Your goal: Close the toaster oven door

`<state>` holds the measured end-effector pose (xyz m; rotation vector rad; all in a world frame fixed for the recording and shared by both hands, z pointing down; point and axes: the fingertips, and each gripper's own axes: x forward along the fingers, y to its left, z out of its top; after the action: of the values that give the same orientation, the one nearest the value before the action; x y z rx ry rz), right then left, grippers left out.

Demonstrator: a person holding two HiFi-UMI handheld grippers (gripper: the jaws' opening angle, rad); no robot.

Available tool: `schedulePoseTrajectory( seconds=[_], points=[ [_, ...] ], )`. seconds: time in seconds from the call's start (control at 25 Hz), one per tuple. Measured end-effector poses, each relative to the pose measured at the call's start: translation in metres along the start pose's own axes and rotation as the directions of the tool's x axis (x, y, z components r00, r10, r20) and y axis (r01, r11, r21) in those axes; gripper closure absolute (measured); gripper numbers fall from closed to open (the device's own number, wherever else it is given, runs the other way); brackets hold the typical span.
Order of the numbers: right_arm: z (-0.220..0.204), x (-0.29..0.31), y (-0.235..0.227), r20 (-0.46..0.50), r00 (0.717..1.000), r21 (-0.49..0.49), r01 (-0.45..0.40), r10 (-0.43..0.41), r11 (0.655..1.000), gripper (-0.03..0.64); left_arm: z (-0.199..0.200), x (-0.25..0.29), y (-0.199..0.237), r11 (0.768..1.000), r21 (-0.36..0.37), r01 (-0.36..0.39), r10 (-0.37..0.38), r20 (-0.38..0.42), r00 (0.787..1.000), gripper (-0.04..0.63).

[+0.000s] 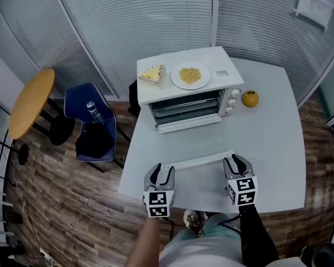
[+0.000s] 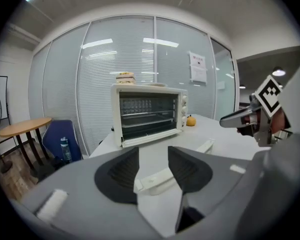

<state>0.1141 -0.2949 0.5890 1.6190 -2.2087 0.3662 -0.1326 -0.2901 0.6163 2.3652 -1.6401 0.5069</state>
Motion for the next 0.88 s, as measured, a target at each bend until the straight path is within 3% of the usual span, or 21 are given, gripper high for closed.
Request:
schedulePoseTrajectory(
  seconds=[0.48, 0.88],
  points=[
    [-0.064, 0.024, -0.011, -0.156, 0.988, 0.051, 0.013, -0.004, 0.999, 0.511, -0.063, 0.003, 0.007, 0.996, -0.061, -0.063, 0.055, -0.120, 0.991, 0.357],
    [-0.099, 0.034, -0.014, -0.232, 0.973, 0.071, 0.015, 0.002, 0.997, 0.508, -0.093, 0.019, -0.004, 0.993, -0.111, -0.046, 0.022, -0.215, 0.976, 0.354]
  ],
)
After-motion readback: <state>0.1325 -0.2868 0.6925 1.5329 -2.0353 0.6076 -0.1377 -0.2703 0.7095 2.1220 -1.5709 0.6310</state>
